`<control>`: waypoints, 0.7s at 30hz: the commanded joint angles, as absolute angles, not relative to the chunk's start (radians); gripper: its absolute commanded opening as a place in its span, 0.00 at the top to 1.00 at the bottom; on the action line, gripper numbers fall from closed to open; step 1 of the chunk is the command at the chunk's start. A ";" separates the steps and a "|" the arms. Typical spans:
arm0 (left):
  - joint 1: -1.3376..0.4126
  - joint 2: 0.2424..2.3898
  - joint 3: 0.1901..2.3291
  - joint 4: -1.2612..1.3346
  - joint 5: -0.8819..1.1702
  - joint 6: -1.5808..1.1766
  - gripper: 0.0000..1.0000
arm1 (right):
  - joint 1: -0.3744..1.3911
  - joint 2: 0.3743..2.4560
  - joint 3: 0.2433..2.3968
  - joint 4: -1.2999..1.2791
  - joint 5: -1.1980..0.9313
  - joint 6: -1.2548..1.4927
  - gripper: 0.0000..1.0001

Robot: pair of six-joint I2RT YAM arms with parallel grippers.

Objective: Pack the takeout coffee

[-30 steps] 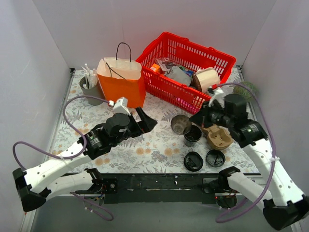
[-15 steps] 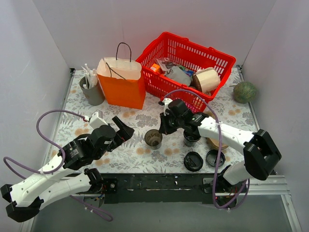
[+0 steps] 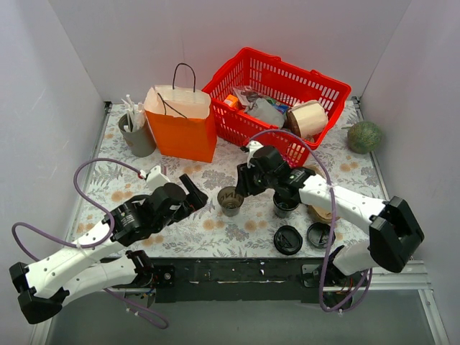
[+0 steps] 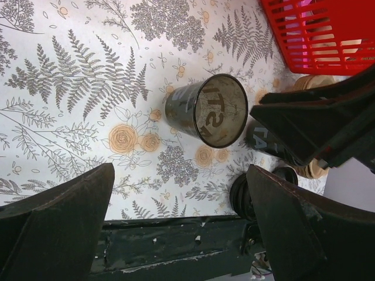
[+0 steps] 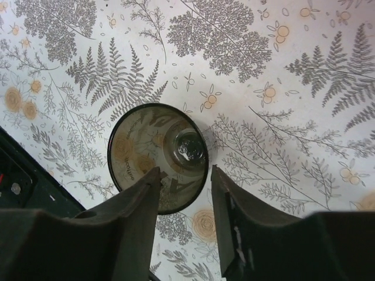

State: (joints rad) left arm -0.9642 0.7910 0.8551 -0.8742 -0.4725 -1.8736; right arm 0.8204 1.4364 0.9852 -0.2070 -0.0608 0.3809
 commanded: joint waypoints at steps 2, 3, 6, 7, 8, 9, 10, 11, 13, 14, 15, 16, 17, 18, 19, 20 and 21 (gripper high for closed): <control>-0.965 0.788 0.831 -0.825 -0.463 -1.853 0.02 | 0.836 1.280 1.035 -0.354 0.064 0.380 0.49; -0.965 0.790 0.830 -0.822 -0.468 -1.852 0.02 | 0.853 1.229 1.035 -0.388 0.102 0.376 0.48; -0.963 0.805 0.833 -0.819 -0.482 -1.842 0.02 | 0.914 1.140 1.042 -0.549 0.178 0.382 0.46; -0.965 0.810 0.836 -0.818 -0.489 -1.839 0.02 | 0.939 1.122 1.042 -0.637 0.172 0.388 0.46; -0.963 0.813 0.838 -0.818 -0.492 -1.832 0.02 | 0.952 1.106 1.037 -0.675 0.151 0.396 0.47; -0.965 0.824 0.841 -0.821 -0.495 -1.832 0.02 | 0.963 1.085 1.029 -0.717 0.138 0.416 0.47; -0.965 0.828 0.842 -0.821 -0.505 -1.832 0.02 | 0.980 1.077 1.005 -0.753 0.126 0.426 0.47; -0.963 0.833 0.847 -0.825 -0.508 -1.841 0.02 | 0.986 1.069 0.990 -0.809 0.114 0.442 0.48; -0.963 0.839 0.847 -0.824 -0.509 -1.844 0.02 | 0.992 1.046 0.927 -0.831 0.101 0.480 0.49; -0.965 0.842 0.847 -0.819 -0.503 -1.842 0.02 | 0.994 1.039 0.905 -0.825 0.083 0.489 0.50; -0.965 0.845 0.847 -0.815 -0.499 -1.842 0.02 | 0.994 1.023 0.888 -0.815 0.077 0.500 0.51; -0.965 0.851 0.845 -0.810 -0.492 -1.841 0.02 | 0.994 1.019 0.871 -0.798 0.066 0.511 0.53; -0.963 0.856 0.844 -0.810 -0.486 -1.841 0.02 | 0.994 1.016 0.842 -0.772 0.058 0.520 0.53; -0.965 0.862 0.844 -0.811 -0.483 -1.847 0.02 | 0.994 1.017 0.832 -0.761 0.057 0.525 0.54; -0.965 0.871 0.844 -0.813 -0.479 -1.847 0.02 | 0.993 1.022 0.821 -0.753 0.054 0.526 0.55; -0.965 0.877 0.842 -0.811 -0.468 -1.847 0.02 | 0.994 1.025 0.805 -0.750 0.064 0.531 0.56; -0.965 0.882 0.841 -0.811 -0.465 -1.848 0.02 | 0.994 1.038 0.798 -0.755 0.074 0.534 0.56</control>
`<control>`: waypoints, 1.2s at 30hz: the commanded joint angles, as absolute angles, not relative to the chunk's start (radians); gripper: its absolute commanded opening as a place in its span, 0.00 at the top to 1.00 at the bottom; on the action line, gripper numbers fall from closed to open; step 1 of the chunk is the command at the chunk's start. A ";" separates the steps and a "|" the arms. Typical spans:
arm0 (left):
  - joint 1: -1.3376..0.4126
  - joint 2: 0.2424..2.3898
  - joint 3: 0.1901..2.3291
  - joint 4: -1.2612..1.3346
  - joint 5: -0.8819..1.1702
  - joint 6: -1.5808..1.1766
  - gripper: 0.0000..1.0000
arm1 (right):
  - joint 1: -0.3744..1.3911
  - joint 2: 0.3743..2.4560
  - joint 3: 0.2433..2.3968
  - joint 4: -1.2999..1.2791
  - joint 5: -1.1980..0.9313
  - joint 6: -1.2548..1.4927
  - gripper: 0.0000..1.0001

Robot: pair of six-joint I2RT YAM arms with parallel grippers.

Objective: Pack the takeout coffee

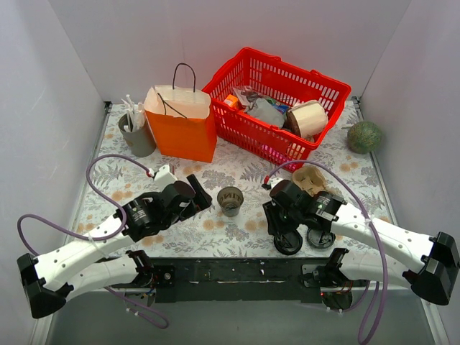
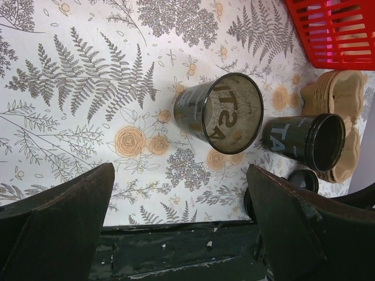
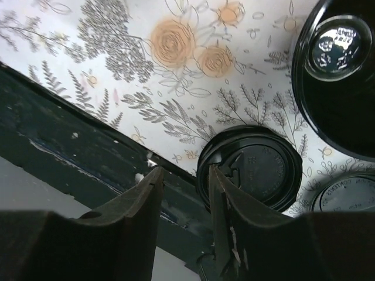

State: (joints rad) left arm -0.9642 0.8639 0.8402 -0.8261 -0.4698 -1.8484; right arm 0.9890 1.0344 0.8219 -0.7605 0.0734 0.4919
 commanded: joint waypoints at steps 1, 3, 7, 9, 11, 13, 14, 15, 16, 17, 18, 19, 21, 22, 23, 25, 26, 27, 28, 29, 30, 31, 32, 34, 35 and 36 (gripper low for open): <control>-0.965 0.890 0.839 -0.811 -0.462 -1.847 0.02 | 0.994 1.048 0.793 -0.756 0.081 0.532 0.56; -0.965 0.897 0.841 -0.816 -0.457 -1.848 0.02 | 0.994 1.068 0.782 -0.773 0.113 0.543 0.57; -0.965 0.902 0.841 -0.811 -0.451 -1.848 0.02 | 0.994 1.069 0.767 -0.759 0.140 0.549 0.58; -0.965 0.900 0.839 -0.808 -0.448 -1.848 0.02 | 0.994 1.077 0.762 -0.756 0.123 0.554 0.59; -0.965 0.900 0.841 -0.805 -0.448 -1.850 0.02 | 0.997 1.083 0.744 -0.750 0.111 0.560 0.59; -0.965 0.903 0.844 -0.807 -0.449 -1.847 0.02 | 0.997 1.086 0.729 -0.746 0.106 0.572 0.60; -0.965 0.905 0.847 -0.805 -0.448 -1.845 0.02 | 0.997 1.089 0.724 -0.741 0.106 0.574 0.61; -0.965 0.908 0.848 -0.804 -0.448 -1.844 0.02 | 0.999 1.091 0.721 -0.736 0.104 0.574 0.61; -0.963 0.910 0.848 -0.801 -0.443 -1.841 0.02 | 0.999 1.092 0.716 -0.730 0.104 0.575 0.61; -0.963 0.910 0.844 -0.792 -0.440 -1.839 0.02 | 0.999 1.100 0.715 -0.727 0.100 0.577 0.61; -0.963 0.911 0.841 -0.787 -0.436 -1.838 0.02 | 1.000 1.104 0.715 -0.727 0.098 0.577 0.61; -0.965 0.911 0.839 -0.782 -0.433 -1.835 0.02 | 1.000 1.109 0.713 -0.726 0.095 0.580 0.61; -0.963 0.911 0.830 -0.773 -0.426 -1.835 0.02 | 1.003 1.117 0.706 -0.713 0.083 0.580 0.62; -0.965 0.911 0.827 -0.773 -0.423 -1.835 0.02 | 1.003 1.118 0.703 -0.710 0.080 0.583 0.63; -0.965 0.911 0.824 -0.767 -0.420 -1.835 0.02 | 1.003 1.121 0.703 -0.709 0.078 0.586 0.63; -0.963 0.911 0.818 -0.761 -0.414 -1.833 0.02 | 1.005 1.124 0.703 -0.709 0.081 0.589 0.64; -0.963 0.911 0.816 -0.756 -0.411 -1.832 0.02 | 1.006 1.126 0.704 -0.709 0.086 0.594 0.64; -0.965 0.913 0.815 -0.755 -0.411 -1.833 0.02 | 1.006 1.127 0.704 -0.710 0.089 0.595 0.66; -0.965 0.913 0.813 -0.753 -0.411 -1.830 0.02 | 1.006 1.127 0.704 -0.713 0.097 0.597 0.68; -0.965 0.913 0.815 -0.755 -0.411 -1.832 0.02 | 1.006 1.132 0.706 -0.716 0.103 0.606 0.69; -0.965 0.913 0.816 -0.755 -0.413 -1.830 0.02 | 1.008 1.134 0.707 -0.724 0.107 0.606 0.70; -0.963 0.913 0.818 -0.756 -0.413 -1.829 0.02 | 1.008 1.135 0.709 -0.726 0.113 0.607 0.71; -0.963 0.911 0.816 -0.758 -0.414 -1.829 0.02 | 1.008 1.138 0.710 -0.729 0.120 0.614 0.71; -0.965 0.910 0.816 -0.758 -0.416 -1.827 0.02 | 1.008 1.138 0.712 -0.733 0.129 0.620 0.72; -0.965 0.908 0.815 -0.755 -0.416 -1.827 0.02 | 1.008 1.138 0.713 -0.733 0.129 0.623 0.73; -0.963 0.904 0.812 -0.756 -0.417 -1.827 0.02 | 1.009 1.138 0.713 -0.732 0.127 0.629 0.73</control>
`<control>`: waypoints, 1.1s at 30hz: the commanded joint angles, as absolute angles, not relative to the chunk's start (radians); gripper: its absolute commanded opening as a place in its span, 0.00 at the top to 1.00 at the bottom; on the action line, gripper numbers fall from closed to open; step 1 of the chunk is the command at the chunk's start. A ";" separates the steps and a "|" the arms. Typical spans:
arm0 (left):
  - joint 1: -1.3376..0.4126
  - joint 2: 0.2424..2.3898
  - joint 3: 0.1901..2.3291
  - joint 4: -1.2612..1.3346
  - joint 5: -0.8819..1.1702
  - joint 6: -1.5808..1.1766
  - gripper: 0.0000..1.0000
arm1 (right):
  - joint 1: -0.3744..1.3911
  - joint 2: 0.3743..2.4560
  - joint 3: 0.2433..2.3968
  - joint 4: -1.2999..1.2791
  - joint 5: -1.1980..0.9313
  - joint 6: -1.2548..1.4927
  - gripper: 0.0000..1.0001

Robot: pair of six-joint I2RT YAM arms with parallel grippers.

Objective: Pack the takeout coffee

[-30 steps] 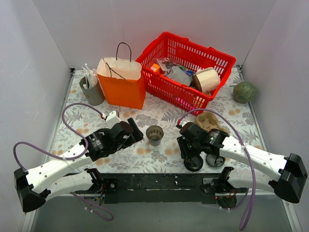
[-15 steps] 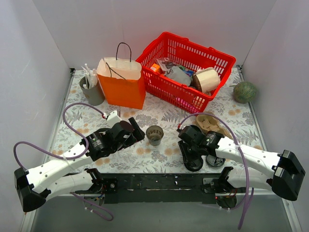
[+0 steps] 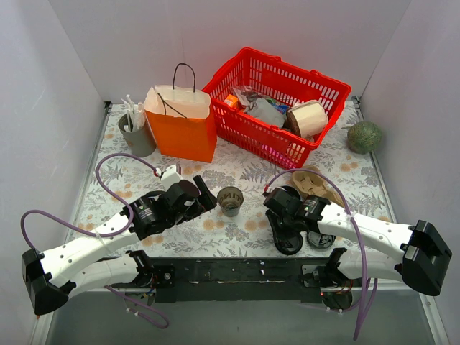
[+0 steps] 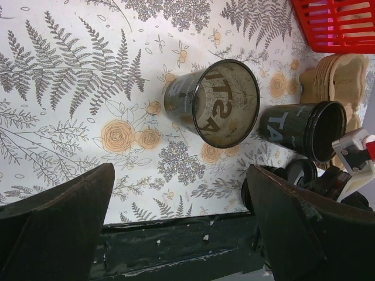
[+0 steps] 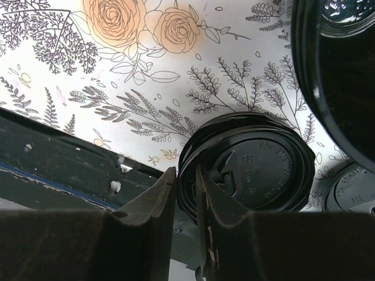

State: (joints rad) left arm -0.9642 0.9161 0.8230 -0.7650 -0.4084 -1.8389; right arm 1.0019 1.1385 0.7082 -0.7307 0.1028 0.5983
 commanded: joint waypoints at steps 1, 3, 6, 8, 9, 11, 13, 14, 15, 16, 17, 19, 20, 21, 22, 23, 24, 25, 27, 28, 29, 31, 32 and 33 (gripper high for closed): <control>-0.963 0.900 0.810 -0.756 -0.417 -1.827 0.02 | 1.009 1.138 0.713 -0.732 0.126 0.629 0.74; -0.965 0.896 0.808 -0.756 -0.417 -1.828 0.02 | 1.009 1.137 0.713 -0.733 0.126 0.637 0.77; -0.965 0.893 0.808 -0.761 -0.417 -1.830 0.02 | 1.011 1.131 0.716 -0.736 0.120 0.643 0.83; -0.965 0.888 0.808 -0.761 -0.419 -1.830 0.02 | 1.011 1.121 0.726 -0.739 0.115 0.646 0.89; -0.965 0.890 0.810 -0.759 -0.419 -1.830 0.02 | 1.011 1.117 0.729 -0.745 0.117 0.647 0.90; -0.965 0.887 0.810 -0.759 -0.417 -1.829 0.02 | 1.011 1.108 0.741 -0.758 0.123 0.653 0.96; -0.965 0.885 0.808 -0.759 -0.417 -1.827 0.02 | 1.009 1.100 0.752 -0.773 0.118 0.658 0.98; -0.965 0.885 0.808 -0.759 -0.417 -1.824 0.02 | 1.011 1.092 0.756 -0.776 0.112 0.658 0.99; -0.965 0.885 0.807 -0.759 -0.417 -1.824 0.02 | 1.011 1.088 0.767 -0.781 0.107 0.658 0.99; -0.965 0.885 0.808 -0.758 -0.416 -1.822 0.02 | 1.011 1.083 0.775 -0.790 0.100 0.660 0.99; -0.965 0.885 0.808 -0.756 -0.416 -1.819 0.02 | 1.011 1.071 0.781 -0.795 0.097 0.658 0.99; -0.965 0.887 0.807 -0.753 -0.413 -1.813 0.02 | 1.012 1.055 0.799 -0.807 0.098 0.652 0.99; -0.965 0.885 0.805 -0.749 -0.411 -1.812 0.02 | 1.011 1.052 0.807 -0.813 0.098 0.649 0.99; -0.965 0.885 0.807 -0.747 -0.410 -1.809 0.02 | 1.011 1.048 0.818 -0.818 0.098 0.646 0.99; -0.965 0.885 0.805 -0.744 -0.408 -1.807 0.02 | 1.011 1.042 0.824 -0.828 0.094 0.646 0.99; -0.963 0.885 0.805 -0.739 -0.405 -1.801 0.02 | 1.011 1.039 0.830 -0.833 0.089 0.644 0.99; -0.965 0.885 0.805 -0.735 -0.399 -1.792 0.02 | 1.011 1.034 0.836 -0.841 0.086 0.640 0.99; -0.965 0.882 0.804 -0.727 -0.385 -1.783 0.02 | 1.011 1.026 0.851 -0.847 0.080 0.637 0.99; -0.965 0.874 0.802 -0.693 -0.365 -1.740 0.02 | 1.011 1.013 0.873 -0.861 0.066 0.629 0.99; -0.965 0.870 0.801 -0.680 -0.341 -1.723 0.02 | 1.011 0.994 0.896 -0.859 0.037 0.611 0.99; -0.965 0.865 0.796 -0.651 -0.328 -1.701 0.02 | 1.011 0.980 0.908 -0.839 0.022 0.601 0.99; -0.965 0.847 0.790 -0.617 -0.302 -1.649 0.02 | 1.011 0.939 0.922 -0.795 -0.053 0.560 0.99; -0.965 0.841 0.781 -0.570 -0.266 -1.628 0.02 | 1.009 0.930 0.937 -0.751 -0.078 0.551 0.99; -0.965 0.832 0.775 -0.548 -0.249 -1.594 0.02 | 1.009 0.922 0.945 -0.724 -0.106 0.536 0.99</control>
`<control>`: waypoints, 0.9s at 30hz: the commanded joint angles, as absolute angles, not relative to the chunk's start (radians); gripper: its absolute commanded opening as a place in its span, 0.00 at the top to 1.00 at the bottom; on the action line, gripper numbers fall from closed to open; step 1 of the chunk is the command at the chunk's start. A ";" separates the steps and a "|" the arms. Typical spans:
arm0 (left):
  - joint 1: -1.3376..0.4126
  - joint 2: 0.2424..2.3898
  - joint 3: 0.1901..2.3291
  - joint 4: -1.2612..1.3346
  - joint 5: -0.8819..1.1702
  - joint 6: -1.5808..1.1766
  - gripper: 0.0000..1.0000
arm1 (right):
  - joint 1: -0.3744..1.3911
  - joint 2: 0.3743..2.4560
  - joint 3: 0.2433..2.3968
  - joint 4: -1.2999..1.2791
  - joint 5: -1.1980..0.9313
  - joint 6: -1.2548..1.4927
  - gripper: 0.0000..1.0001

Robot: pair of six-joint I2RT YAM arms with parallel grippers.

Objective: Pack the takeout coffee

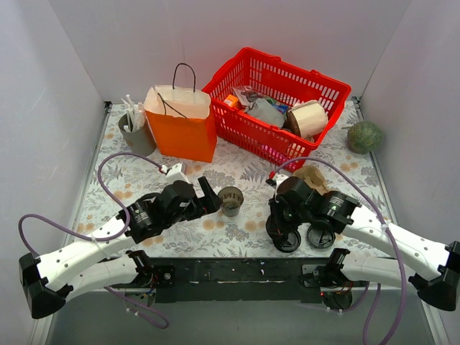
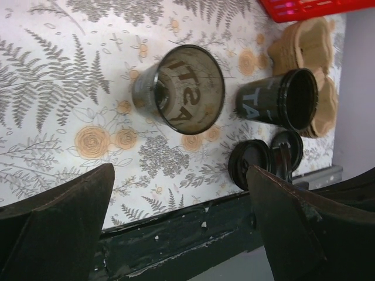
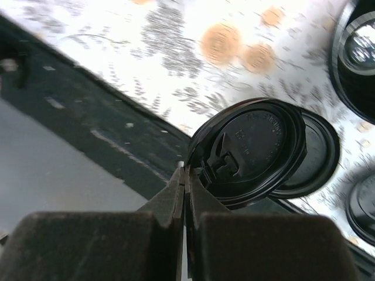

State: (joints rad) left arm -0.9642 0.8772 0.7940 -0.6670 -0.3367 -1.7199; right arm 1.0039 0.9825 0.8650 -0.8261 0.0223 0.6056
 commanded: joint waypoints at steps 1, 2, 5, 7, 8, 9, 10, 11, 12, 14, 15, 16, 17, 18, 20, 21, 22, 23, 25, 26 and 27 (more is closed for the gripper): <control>-0.965 0.819 0.772 -0.525 -0.236 -1.579 0.02 | 1.009 0.916 0.957 -0.703 -0.171 0.519 0.99; -0.965 0.812 0.766 -0.488 -0.206 -1.566 0.02 | 1.009 0.916 0.977 -0.684 -0.202 0.494 0.99; -0.965 0.769 0.752 -0.377 -0.115 -1.493 0.02 | 1.008 0.930 1.037 -0.626 -0.265 0.454 0.99; -0.965 0.740 0.709 -0.293 -0.025 -1.438 0.02 | 1.003 0.940 1.113 -0.583 -0.272 0.428 0.99; -0.965 0.717 0.697 -0.217 -0.005 -1.425 0.02 | 0.999 0.943 1.141 -0.565 -0.265 0.414 0.99; -0.965 0.706 0.683 -0.181 0.042 -1.417 0.02 | 0.990 0.948 1.182 -0.548 -0.255 0.391 0.99; -0.963 0.698 0.666 -0.152 0.049 -1.413 0.02 | 0.985 0.954 1.198 -0.498 -0.218 0.391 0.99; -0.965 0.693 0.663 -0.111 0.054 -1.411 0.02 | 0.982 0.954 1.206 -0.468 -0.201 0.387 0.99; -0.963 0.690 0.664 -0.107 0.029 -1.416 0.02 | 0.982 0.960 1.212 -0.447 -0.196 0.333 0.99; -0.963 0.696 0.710 -0.170 -0.038 -1.446 0.02 | 0.980 1.002 1.273 -0.504 -0.248 0.215 0.99; -0.965 0.704 0.731 -0.202 -0.058 -1.453 0.02 | 0.982 1.020 1.301 -0.540 -0.253 0.166 0.99; -0.965 0.704 0.779 -0.231 -0.086 -1.460 0.02 | 0.982 1.046 1.340 -0.575 -0.233 0.067 0.99; -0.965 0.704 0.799 -0.283 -0.098 -1.498 0.02 | 0.982 1.051 1.350 -0.610 -0.212 0.039 0.99; -0.965 0.701 0.814 -0.299 -0.107 -1.514 0.02 | 0.982 1.051 1.353 -0.611 -0.201 0.014 0.99; -0.965 0.680 0.840 -0.340 -0.138 -1.560 0.02 | 0.980 1.046 1.356 -0.604 -0.258 -0.089 0.99; -0.965 0.672 0.845 -0.345 -0.137 -1.587 0.02 | 0.982 1.048 1.362 -0.606 -0.267 -0.112 0.99; -0.965 0.658 0.853 -0.351 -0.140 -1.600 0.02 | 0.982 1.060 1.371 -0.614 -0.288 -0.135 0.99; -0.965 0.652 0.865 -0.360 -0.144 -1.615 0.02 | 0.982 1.068 1.388 -0.626 -0.291 -0.184 0.99; -0.965 0.643 0.871 -0.350 -0.143 -1.631 0.02 | 0.982 1.100 1.407 -0.670 -0.282 -0.230 0.99; -0.965 0.652 0.877 -0.357 -0.173 -1.638 0.02 | 0.982 1.109 1.414 -0.682 -0.288 -0.289 0.99; -0.965 0.666 0.902 -0.368 -0.189 -1.640 0.02 | 0.982 1.117 1.414 -0.692 -0.297 -0.319 0.99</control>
